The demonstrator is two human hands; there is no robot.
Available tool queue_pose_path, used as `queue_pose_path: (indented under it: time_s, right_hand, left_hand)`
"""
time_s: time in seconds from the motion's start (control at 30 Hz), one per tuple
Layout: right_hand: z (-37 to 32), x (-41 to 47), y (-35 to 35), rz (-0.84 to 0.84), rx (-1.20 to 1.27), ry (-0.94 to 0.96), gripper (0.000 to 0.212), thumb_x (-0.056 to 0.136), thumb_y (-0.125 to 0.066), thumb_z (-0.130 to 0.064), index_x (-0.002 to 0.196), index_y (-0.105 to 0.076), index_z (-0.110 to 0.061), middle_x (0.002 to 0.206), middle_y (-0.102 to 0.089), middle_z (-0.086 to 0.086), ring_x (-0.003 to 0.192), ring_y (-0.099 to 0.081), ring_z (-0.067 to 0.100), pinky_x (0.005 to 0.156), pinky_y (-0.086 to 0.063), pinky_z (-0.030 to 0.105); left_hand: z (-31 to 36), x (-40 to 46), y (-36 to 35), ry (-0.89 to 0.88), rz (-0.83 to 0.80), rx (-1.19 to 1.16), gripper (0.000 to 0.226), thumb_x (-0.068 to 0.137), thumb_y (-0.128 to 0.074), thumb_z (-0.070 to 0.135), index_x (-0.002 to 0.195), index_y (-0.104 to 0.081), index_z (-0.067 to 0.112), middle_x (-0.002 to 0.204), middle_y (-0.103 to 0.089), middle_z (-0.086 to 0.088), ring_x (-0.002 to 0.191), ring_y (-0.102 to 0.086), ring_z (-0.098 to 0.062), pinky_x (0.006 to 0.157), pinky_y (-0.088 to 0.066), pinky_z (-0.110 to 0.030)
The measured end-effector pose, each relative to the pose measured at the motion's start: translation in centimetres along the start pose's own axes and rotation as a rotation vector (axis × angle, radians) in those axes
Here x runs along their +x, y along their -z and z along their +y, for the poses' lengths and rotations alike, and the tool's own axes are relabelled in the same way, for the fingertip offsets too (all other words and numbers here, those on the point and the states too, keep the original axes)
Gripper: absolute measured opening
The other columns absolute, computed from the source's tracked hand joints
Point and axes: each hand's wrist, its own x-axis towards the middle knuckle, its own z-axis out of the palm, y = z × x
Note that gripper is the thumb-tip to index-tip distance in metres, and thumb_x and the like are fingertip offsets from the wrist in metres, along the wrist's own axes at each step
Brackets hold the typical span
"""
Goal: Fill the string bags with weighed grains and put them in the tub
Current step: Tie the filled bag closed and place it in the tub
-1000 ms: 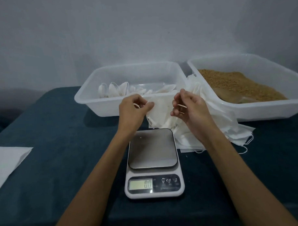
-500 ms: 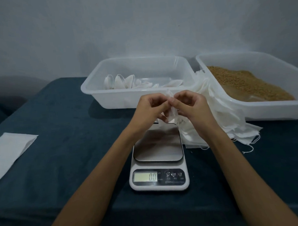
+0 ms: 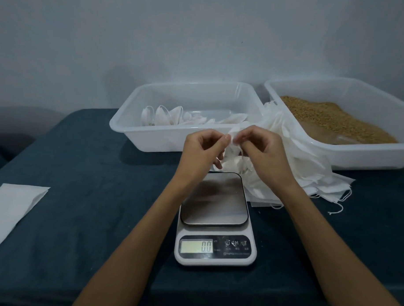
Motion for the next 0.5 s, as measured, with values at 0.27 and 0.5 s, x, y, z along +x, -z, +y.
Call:
queue_pose_path:
  time_s: [0.27, 0.5]
  right_hand:
    - [-0.6, -0.2, 0.0, -0.038, -0.025, -0.035, 0.035, 0.092, -0.068, -0.049, 0.085, -0.079, -0.017, 0.076, -0.073, 0.008, 0.077, -0.07, 0.033, 0.078, -0.058, 0.054]
    - [-0.4, 0.2, 1.1, -0.003, 0.419, -0.178, 0.018, 0.099, -0.065, -0.021, 0.105, -0.077, -0.01, 0.105, -0.076, 0.012, 0.098, -0.074, 0.027, 0.079, -0.059, 0.032]
  left_hand:
    - [-0.4, -0.1, -0.3, -0.091, -0.079, 0.109, 0.015, 0.103, -0.063, 0.011, 0.099, -0.077, 0.007, 0.085, -0.07, -0.007, 0.074, -0.062, -0.015, 0.061, -0.059, -0.036]
    - [-0.3, 0.1, -0.1, -0.008, 0.164, 0.115, 0.044, 0.097, -0.074, 0.029, 0.137, -0.056, 0.022, 0.135, -0.061, 0.001, 0.119, -0.062, -0.009, 0.092, -0.056, -0.027]
